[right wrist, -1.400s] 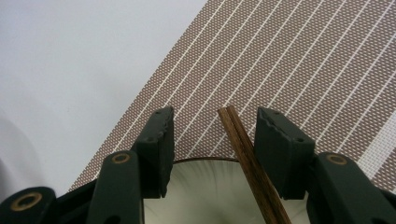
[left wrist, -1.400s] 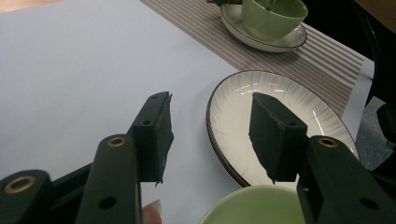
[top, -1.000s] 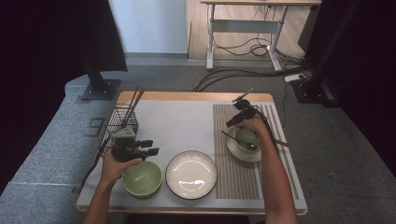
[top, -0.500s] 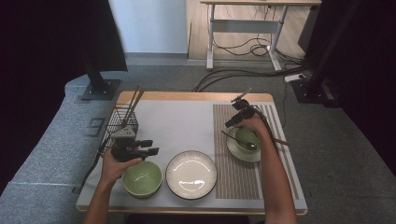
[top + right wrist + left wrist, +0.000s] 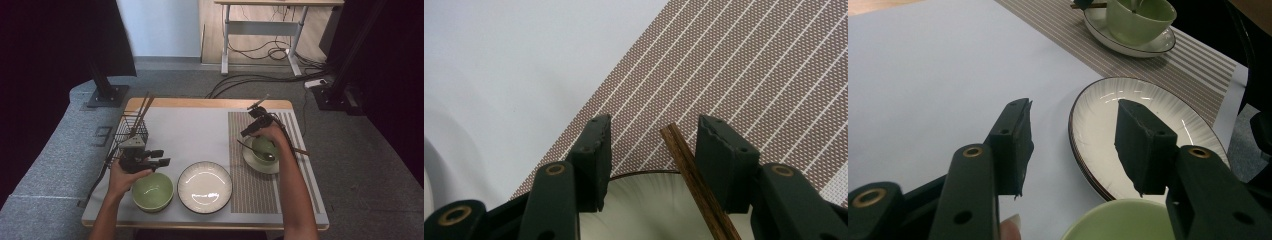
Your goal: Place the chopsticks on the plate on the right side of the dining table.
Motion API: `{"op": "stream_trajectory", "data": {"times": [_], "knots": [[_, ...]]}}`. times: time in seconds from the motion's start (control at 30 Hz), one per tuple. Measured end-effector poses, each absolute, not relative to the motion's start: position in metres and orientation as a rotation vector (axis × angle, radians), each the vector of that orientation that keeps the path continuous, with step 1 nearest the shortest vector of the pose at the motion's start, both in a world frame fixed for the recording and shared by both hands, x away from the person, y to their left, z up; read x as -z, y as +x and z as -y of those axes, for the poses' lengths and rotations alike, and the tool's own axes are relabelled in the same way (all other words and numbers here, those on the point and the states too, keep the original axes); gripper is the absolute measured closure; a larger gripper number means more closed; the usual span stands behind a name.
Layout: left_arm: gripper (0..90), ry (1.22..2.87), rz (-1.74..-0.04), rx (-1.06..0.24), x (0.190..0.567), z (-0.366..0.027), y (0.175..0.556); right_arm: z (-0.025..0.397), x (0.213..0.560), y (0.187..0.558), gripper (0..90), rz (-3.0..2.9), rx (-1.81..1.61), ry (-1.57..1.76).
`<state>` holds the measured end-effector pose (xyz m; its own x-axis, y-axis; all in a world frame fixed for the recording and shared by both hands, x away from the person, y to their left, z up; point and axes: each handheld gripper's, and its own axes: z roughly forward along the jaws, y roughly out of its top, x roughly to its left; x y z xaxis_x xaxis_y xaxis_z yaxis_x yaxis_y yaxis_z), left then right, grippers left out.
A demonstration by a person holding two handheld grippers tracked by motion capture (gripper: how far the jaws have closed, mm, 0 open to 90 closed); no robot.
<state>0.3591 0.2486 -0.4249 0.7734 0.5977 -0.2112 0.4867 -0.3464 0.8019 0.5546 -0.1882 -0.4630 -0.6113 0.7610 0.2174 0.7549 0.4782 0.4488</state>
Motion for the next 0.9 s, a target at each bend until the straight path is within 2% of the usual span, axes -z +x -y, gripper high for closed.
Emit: {"op": "stream_trajectory", "data": {"times": [0.9], "knots": [[48.9,2.006,-0.817,-0.147,0.4248,-0.2505,0.359,0.1838,0.4603,0.5619,48.0,-2.68,-0.798,1.375]]}}
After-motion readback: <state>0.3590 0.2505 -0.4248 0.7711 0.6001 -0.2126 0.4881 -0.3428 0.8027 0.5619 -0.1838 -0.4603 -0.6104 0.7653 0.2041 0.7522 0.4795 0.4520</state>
